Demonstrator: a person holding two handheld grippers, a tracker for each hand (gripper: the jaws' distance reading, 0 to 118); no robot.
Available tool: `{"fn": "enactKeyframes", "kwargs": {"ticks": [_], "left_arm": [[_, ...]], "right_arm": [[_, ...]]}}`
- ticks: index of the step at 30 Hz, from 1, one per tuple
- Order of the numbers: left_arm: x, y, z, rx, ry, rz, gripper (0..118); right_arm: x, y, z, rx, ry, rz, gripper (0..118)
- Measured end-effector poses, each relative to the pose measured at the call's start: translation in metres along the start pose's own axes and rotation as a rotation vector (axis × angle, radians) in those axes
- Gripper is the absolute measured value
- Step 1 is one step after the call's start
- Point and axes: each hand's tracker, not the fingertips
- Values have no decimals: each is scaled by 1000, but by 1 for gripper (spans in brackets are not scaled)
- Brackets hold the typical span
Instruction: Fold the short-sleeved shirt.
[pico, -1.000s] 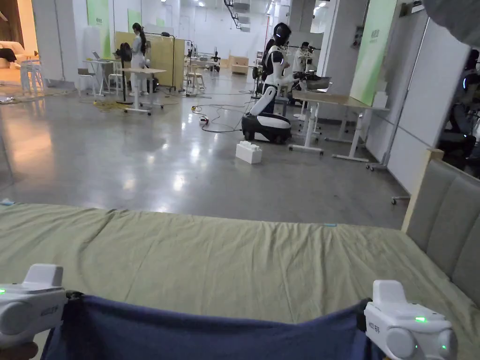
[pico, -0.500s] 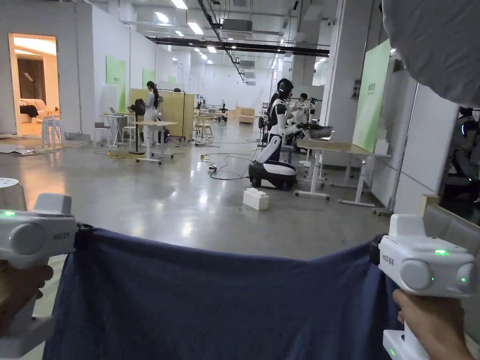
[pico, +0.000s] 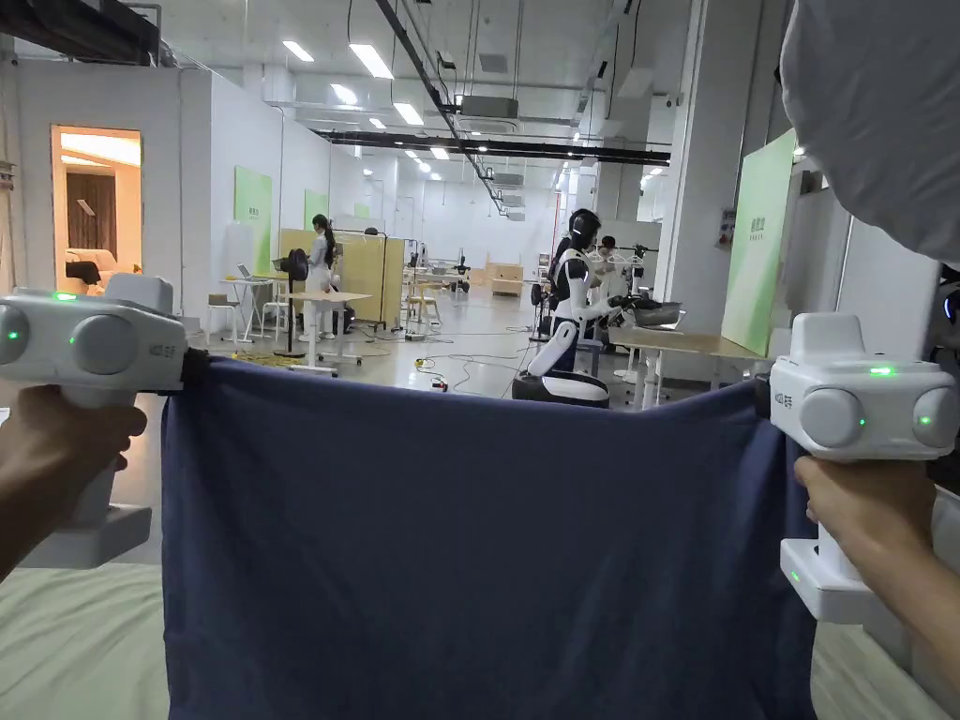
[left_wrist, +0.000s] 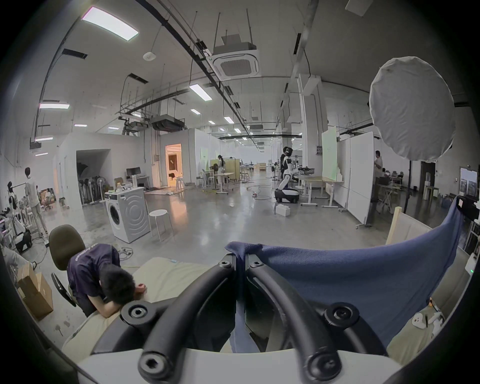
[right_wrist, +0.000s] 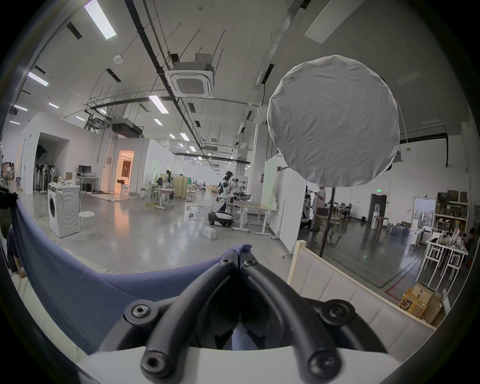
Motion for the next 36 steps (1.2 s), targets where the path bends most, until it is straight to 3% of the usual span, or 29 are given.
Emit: {"fn": "enactKeyframes", "kwargs": {"ticks": [9, 19, 36], "left_arm": [[11, 20, -26, 40, 41, -42, 6], [5, -54, -21, -17, 23, -27, 6], [-28, -238, 111, -113, -56, -17, 6]], "right_arm": [[-15, 21, -18, 79, -30, 27, 1], [-18, -45, -8, 22, 0, 43, 1], [4, -200, 153, -116, 84, 105, 1]]}}
